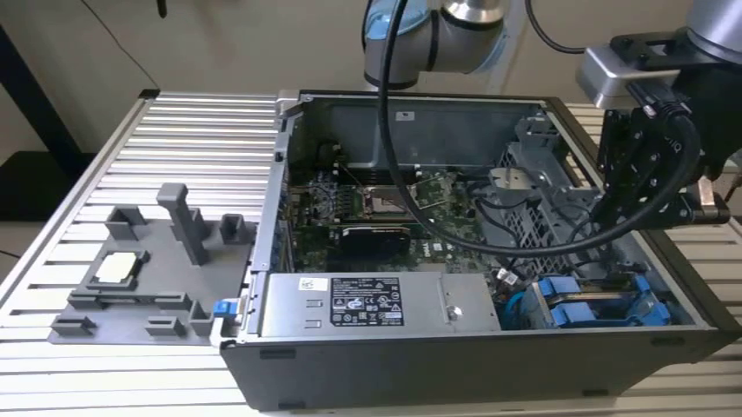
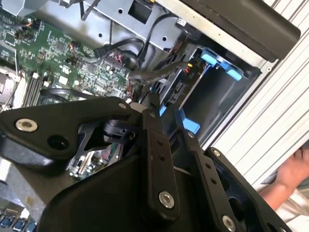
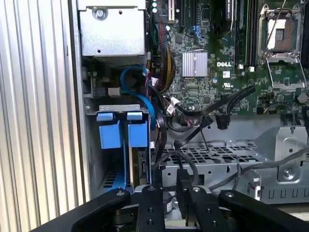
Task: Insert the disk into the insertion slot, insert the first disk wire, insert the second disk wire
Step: 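Insert the first disk wire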
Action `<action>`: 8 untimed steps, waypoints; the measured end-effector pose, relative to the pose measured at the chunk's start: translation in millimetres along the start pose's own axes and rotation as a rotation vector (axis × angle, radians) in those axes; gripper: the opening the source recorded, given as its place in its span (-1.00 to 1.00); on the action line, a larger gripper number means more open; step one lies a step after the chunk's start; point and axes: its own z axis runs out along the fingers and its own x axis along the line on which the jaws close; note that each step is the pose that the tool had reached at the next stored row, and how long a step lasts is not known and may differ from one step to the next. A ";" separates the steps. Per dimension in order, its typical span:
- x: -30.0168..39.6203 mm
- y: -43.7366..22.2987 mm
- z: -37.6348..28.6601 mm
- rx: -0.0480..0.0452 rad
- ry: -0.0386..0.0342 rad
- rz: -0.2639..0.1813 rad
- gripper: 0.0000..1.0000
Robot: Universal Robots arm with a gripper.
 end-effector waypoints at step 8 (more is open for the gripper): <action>-0.1 0.1 1.0 -0.0336 0.0010 0.002 -0.47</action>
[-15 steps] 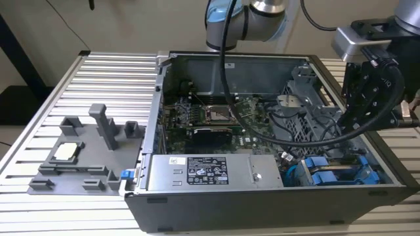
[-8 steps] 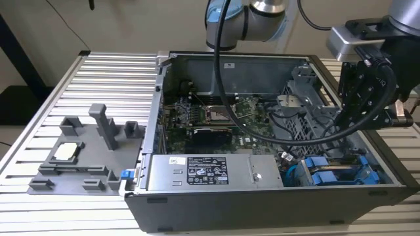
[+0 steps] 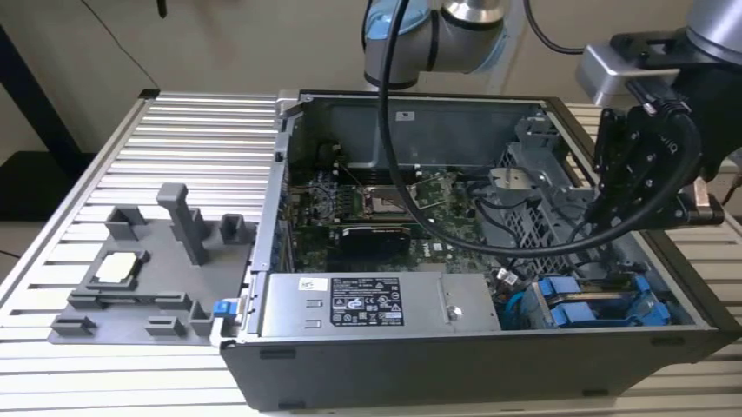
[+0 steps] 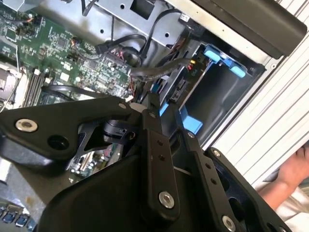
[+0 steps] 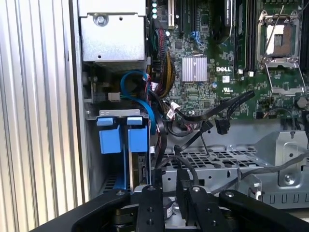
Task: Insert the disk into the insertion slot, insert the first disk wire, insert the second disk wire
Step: 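Insert the first disk wire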
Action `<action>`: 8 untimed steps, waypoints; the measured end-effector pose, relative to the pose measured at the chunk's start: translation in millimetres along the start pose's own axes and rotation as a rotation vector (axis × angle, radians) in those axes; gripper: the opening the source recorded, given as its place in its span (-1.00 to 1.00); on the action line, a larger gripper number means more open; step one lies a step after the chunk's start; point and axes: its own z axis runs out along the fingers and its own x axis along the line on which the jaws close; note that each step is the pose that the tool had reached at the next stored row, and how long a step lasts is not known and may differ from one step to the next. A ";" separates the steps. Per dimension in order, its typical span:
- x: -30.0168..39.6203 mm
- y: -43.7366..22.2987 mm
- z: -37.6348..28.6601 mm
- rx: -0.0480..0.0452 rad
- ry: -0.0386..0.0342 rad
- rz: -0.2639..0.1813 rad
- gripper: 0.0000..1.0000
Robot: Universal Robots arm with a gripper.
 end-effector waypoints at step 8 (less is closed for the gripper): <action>-1.7 2.7 0.6 -0.0162 -0.0854 -0.003 -0.47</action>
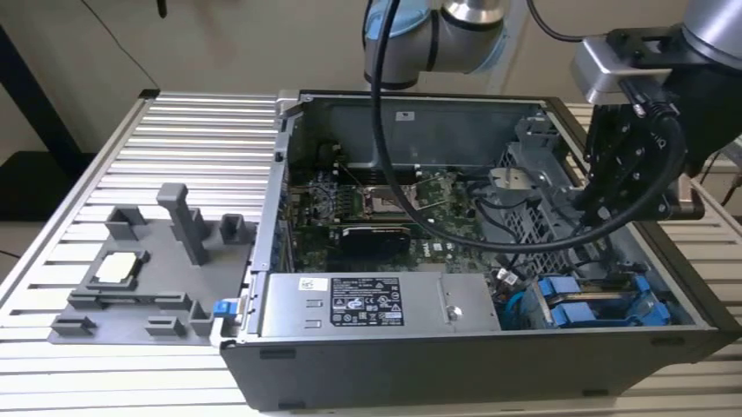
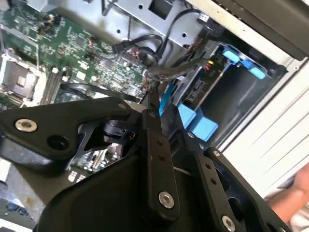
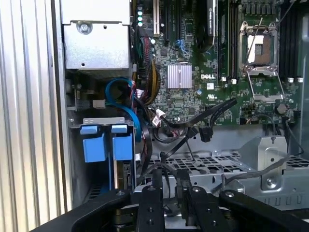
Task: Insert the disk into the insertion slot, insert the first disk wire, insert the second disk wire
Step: 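Insert the first disk wire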
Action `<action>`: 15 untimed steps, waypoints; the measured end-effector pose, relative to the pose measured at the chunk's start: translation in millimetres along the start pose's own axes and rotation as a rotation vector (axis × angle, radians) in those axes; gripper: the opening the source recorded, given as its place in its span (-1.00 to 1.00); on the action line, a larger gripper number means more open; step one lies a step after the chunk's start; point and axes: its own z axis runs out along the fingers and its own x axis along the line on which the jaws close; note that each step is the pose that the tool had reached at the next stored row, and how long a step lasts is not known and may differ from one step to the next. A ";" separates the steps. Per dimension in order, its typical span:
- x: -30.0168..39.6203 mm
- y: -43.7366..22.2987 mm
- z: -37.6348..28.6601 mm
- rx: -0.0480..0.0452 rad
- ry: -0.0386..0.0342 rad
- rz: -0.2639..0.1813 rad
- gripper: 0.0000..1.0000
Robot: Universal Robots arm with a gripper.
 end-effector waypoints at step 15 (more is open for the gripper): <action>-16.0 17.8 5.8 -0.0110 -0.0242 -0.073 -0.47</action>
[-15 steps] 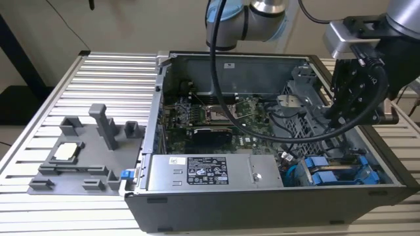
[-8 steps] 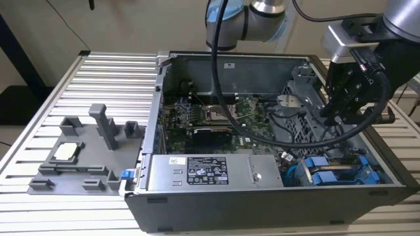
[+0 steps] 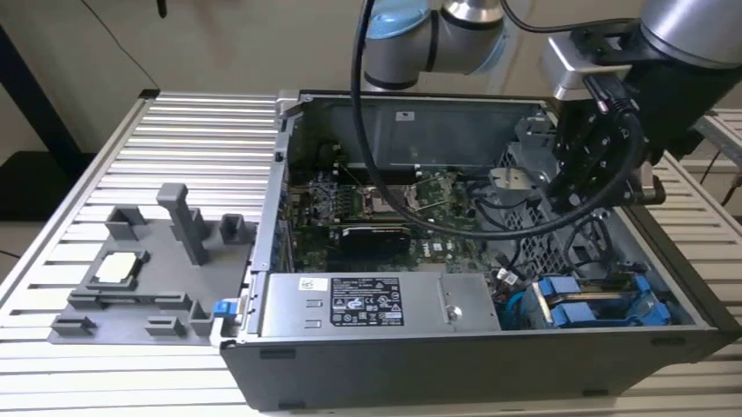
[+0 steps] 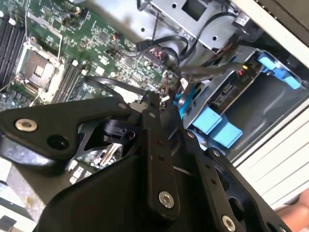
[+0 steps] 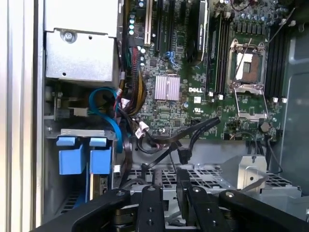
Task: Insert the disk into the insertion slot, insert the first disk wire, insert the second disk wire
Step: 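Insert the first disk wire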
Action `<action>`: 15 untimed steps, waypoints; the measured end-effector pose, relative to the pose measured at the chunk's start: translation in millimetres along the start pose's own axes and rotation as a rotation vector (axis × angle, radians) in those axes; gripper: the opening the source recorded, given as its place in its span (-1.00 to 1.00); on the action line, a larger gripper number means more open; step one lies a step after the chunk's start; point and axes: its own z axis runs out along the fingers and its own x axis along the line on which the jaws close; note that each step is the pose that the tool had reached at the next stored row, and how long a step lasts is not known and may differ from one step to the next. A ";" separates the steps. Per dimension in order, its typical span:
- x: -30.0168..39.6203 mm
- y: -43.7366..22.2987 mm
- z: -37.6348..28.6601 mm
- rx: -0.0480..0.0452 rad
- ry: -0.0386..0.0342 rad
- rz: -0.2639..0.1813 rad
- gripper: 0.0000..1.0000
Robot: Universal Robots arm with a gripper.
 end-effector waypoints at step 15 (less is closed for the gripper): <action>-5.0 23.1 5.8 -0.0090 -0.0007 -0.061 -0.47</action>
